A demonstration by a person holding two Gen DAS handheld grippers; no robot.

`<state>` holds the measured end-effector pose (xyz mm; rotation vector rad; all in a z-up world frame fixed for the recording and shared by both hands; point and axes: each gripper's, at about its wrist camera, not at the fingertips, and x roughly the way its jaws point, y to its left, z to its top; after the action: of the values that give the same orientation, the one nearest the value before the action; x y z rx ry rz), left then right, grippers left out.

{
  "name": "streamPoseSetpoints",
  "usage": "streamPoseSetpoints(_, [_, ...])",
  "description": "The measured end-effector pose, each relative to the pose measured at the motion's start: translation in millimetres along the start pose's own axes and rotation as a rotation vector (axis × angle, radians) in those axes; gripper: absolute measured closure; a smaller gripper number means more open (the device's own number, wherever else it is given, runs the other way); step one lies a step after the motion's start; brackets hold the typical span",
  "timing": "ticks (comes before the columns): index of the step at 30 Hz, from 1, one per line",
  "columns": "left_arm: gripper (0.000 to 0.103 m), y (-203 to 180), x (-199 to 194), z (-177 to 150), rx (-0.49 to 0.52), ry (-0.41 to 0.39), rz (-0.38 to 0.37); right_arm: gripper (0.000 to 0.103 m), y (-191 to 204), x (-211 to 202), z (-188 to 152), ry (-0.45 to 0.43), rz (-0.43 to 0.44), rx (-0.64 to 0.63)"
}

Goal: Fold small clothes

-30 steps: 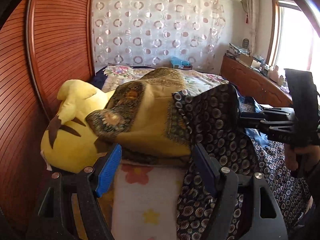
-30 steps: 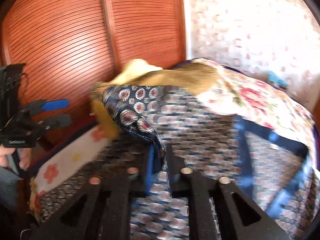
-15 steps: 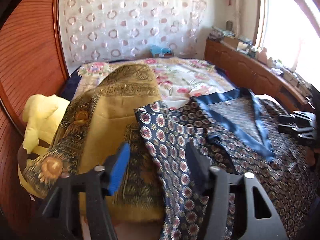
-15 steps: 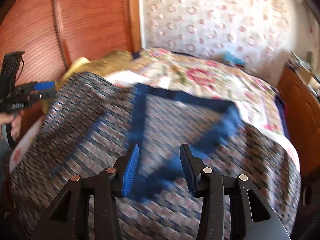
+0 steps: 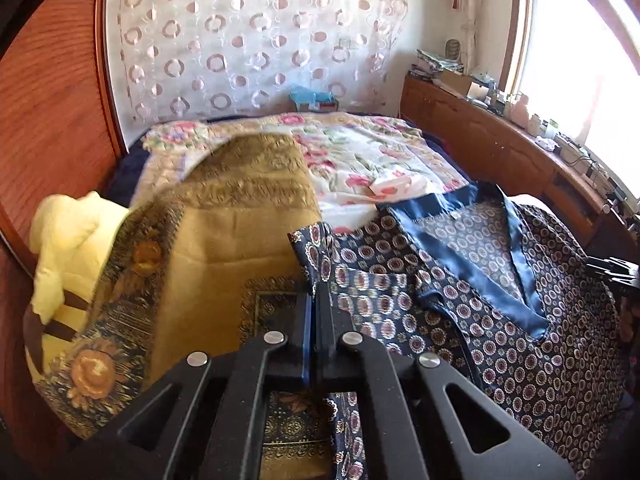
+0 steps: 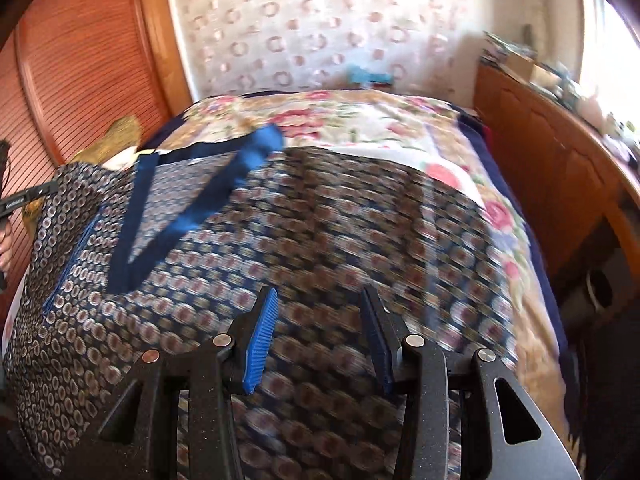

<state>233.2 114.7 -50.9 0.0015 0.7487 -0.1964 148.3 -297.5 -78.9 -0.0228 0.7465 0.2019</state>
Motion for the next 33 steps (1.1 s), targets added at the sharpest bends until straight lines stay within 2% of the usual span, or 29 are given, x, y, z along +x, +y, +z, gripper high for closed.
streamPoseSetpoints(4, [0.101,10.3,-14.4,9.7,-0.009,-0.063,0.104,0.058,-13.6,-22.8,-8.5,-0.022,-0.029,0.05])
streamPoseSetpoints(7, [0.101,21.1,-12.3,13.7,-0.01,-0.057,0.141,0.058,-18.4,-39.4,-14.3,-0.047,-0.05,0.067])
streamPoseSetpoints(11, [0.101,20.5,-11.7,13.8,-0.014,-0.047,0.151,0.058,-31.0,-62.0,-28.3,-0.068,-0.076,0.084])
streamPoseSetpoints(14, [0.093,10.2,-20.6,11.3,0.005,-0.072,0.16,0.058,-41.5,-74.8,-37.6,-0.068,-0.1,0.098])
streamPoseSetpoints(16, [0.08,-1.5,-29.4,10.1,0.029,-0.094,0.16,0.058,-46.1,-81.0,-44.1,-0.063,-0.123,0.111])
streamPoseSetpoints(17, [0.077,-7.4,-33.8,9.7,0.042,-0.109,0.144,0.058,-46.3,-80.0,-47.5,-0.059,-0.131,0.12])
streamPoseSetpoints(19, [0.062,-19.0,-42.1,8.6,0.062,-0.13,0.098,0.058,-50.6,-84.3,-53.3,-0.047,-0.15,0.135])
streamPoseSetpoints(21, [0.058,-32.9,-47.3,7.4,0.084,-0.136,0.047,0.058,-53.1,-89.6,-53.5,-0.03,-0.162,0.142])
streamPoseSetpoints(22, [0.044,-39.9,-48.6,9.1,0.09,-0.133,0.031,0.058,-54.6,-91.0,-57.5,-0.022,-0.164,0.146])
streamPoseSetpoints(24, [0.025,-51.1,-47.4,7.3,0.092,-0.125,-0.007,0.058,-60.5,-91.1,-53.7,-0.003,-0.16,0.16])
streamPoseSetpoints(27, [0.024,-75.5,-38.1,-3.0,0.12,-0.082,-0.066,0.058,-64.7,-95.7,-58.2,0.015,-0.164,0.176])
streamPoseSetpoints(33, [0.024,-116.5,-6.9,-22.7,0.179,0.006,-0.115,0.058,-65.2,-99.6,-54.9,0.044,-0.141,0.203])
